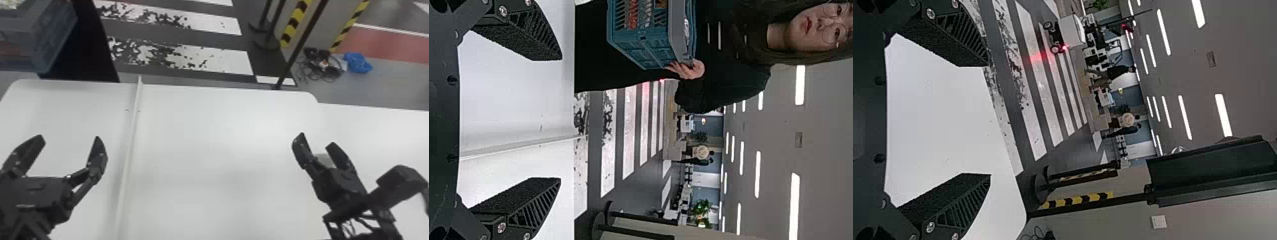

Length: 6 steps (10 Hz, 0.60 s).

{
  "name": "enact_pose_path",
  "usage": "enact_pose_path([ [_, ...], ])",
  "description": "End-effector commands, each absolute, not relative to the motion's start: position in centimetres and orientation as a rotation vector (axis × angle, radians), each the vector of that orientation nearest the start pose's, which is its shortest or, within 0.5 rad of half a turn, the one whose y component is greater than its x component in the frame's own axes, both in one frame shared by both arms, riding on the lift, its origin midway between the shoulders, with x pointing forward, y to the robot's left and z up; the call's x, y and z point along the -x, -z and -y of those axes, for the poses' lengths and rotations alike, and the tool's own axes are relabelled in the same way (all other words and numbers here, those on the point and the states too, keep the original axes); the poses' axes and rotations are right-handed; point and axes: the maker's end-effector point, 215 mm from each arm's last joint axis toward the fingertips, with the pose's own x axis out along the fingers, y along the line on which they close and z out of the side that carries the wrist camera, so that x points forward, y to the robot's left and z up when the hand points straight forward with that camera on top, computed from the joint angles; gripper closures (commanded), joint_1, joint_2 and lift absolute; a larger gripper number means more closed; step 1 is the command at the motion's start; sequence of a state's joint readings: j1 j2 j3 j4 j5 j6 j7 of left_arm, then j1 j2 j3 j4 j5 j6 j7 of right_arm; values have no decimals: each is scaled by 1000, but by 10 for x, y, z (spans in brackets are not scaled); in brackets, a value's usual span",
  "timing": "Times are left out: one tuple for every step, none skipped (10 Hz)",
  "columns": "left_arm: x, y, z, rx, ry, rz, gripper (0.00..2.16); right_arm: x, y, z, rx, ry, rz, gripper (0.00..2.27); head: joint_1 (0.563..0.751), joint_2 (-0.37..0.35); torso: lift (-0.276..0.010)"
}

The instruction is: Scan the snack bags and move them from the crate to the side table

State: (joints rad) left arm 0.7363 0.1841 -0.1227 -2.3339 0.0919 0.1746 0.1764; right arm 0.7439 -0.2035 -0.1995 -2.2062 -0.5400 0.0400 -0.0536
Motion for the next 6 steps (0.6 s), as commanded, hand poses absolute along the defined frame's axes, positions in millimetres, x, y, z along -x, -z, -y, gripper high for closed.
enact_pose_path([
  [-376, 339, -197, 5, 42, -179, 137, -380, 341, 335, -254, 92, -125, 140, 695, -208, -87],
  [-376, 338, -197, 6, 41, -177, 137, -379, 341, 335, -254, 93, -126, 140, 695, -207, -87],
  [-376, 337, -198, 6, 36, -176, 137, -379, 340, 335, -252, 92, -124, 140, 695, -206, -87],
  [-376, 337, -200, 4, 29, -176, 137, -378, 340, 334, -252, 90, -126, 140, 695, -205, -87],
  [-376, 337, -199, 5, 30, -176, 137, -378, 338, 333, -252, 88, -124, 140, 695, -203, -87],
  [-376, 337, -199, 5, 30, -176, 137, -377, 339, 334, -251, 90, -126, 140, 695, -202, -87],
])
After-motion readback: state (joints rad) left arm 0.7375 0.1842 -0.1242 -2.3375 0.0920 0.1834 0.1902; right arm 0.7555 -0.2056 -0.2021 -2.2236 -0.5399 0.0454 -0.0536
